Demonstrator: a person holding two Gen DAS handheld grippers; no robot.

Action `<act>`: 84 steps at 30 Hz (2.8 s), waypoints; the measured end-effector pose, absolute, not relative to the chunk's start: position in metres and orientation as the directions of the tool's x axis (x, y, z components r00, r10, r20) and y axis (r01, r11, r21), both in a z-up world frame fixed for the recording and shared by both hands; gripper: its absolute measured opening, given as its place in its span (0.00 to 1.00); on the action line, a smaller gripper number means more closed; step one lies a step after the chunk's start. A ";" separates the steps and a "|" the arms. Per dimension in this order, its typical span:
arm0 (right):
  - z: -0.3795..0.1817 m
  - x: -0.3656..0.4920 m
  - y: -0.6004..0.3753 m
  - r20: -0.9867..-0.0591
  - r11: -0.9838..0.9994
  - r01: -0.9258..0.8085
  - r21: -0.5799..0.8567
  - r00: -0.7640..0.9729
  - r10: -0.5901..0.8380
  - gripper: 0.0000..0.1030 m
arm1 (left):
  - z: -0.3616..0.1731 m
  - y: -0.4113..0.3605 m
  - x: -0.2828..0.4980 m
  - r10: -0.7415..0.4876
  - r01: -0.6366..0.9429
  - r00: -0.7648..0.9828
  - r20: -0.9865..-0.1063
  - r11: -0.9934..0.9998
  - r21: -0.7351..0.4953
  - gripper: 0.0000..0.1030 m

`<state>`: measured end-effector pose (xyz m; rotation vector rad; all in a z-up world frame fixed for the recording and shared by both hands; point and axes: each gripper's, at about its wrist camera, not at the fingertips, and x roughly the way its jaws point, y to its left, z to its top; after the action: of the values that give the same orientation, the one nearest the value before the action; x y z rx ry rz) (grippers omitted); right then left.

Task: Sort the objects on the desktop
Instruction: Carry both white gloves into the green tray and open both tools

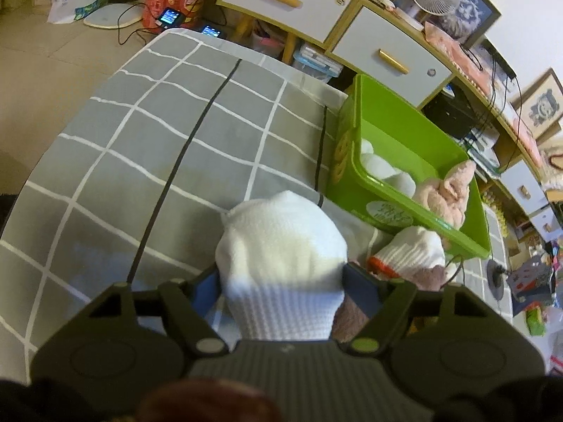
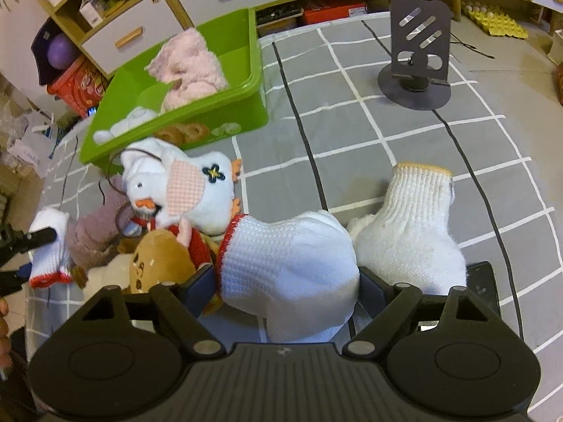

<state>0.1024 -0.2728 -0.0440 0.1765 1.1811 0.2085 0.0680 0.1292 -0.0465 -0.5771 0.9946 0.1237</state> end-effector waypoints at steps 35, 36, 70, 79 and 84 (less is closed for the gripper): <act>0.026 0.269 -0.221 -0.762 0.908 0.042 0.417 0.561 0.324 0.82 | -0.010 0.085 0.227 -0.207 -0.324 0.624 -0.754 0.810 -0.490 0.73; 0.023 0.274 -0.218 -0.758 0.907 0.037 0.418 0.565 0.327 0.82 | -0.012 0.085 0.232 -0.221 -0.314 0.626 -0.748 0.807 -0.501 0.73; -0.018 0.308 -0.182 -0.688 0.886 -0.006 0.463 0.628 0.364 0.90 | -0.043 0.068 0.265 -0.213 -0.255 0.674 -0.707 0.831 -0.494 0.81; -0.011 0.305 -0.181 -0.702 0.895 -0.008 0.446 0.617 0.355 0.90 | -0.043 0.064 0.261 -0.198 -0.260 0.650 -0.734 0.849 -0.460 0.84; -0.004 0.299 -0.184 -0.714 0.905 -0.009 0.425 0.612 0.341 0.90 | -0.040 0.063 0.257 -0.194 -0.268 0.629 -0.753 0.855 -0.444 0.85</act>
<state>0.2985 -0.1839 -0.0043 0.4042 0.8955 0.2081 0.2573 0.0628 -0.0405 -0.5637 0.9029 0.0451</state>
